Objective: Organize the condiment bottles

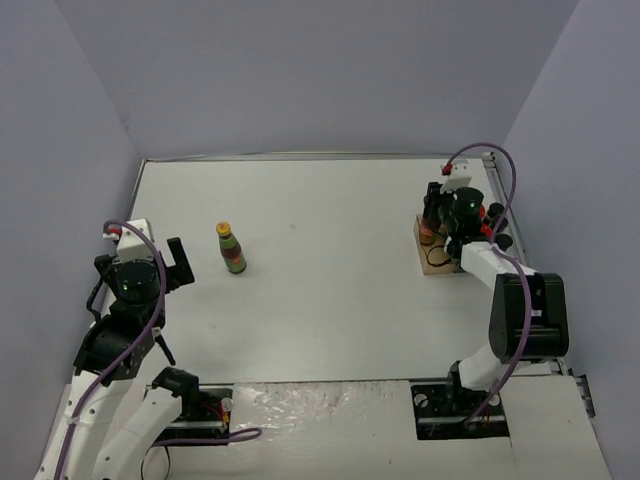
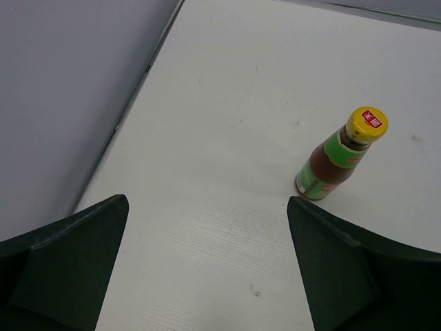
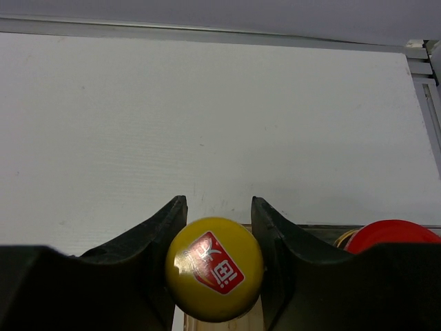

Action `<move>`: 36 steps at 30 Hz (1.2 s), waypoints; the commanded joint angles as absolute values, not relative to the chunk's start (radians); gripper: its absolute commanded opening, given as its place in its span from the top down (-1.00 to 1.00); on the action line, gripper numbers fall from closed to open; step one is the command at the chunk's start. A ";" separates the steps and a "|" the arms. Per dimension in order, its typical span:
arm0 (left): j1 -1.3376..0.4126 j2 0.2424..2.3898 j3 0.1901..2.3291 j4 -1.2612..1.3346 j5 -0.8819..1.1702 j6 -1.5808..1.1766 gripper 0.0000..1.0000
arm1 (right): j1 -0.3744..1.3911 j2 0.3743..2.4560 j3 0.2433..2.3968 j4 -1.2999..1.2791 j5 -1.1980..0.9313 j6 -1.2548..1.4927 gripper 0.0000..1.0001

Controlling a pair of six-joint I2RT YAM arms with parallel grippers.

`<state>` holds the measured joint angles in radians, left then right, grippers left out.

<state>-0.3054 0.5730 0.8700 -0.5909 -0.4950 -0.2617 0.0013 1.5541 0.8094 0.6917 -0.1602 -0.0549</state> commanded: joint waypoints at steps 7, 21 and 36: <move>-0.299 0.717 0.920 -0.539 -0.299 -0.291 -0.94 | 0.005 1.335 0.799 0.739 -0.160 -0.028 -0.96; -0.301 1.137 1.091 -0.530 -0.122 -0.435 -0.94 | 0.041 0.923 0.824 0.392 -0.267 0.152 -1.00; -0.321 1.300 1.084 -0.328 -0.240 -0.523 -0.47 | 0.085 0.756 0.707 0.405 -0.348 0.240 -1.00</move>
<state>-0.3132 1.3003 1.0431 -0.4355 -0.1741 -0.4859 0.0771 0.7828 0.6942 0.3238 -0.3088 0.2107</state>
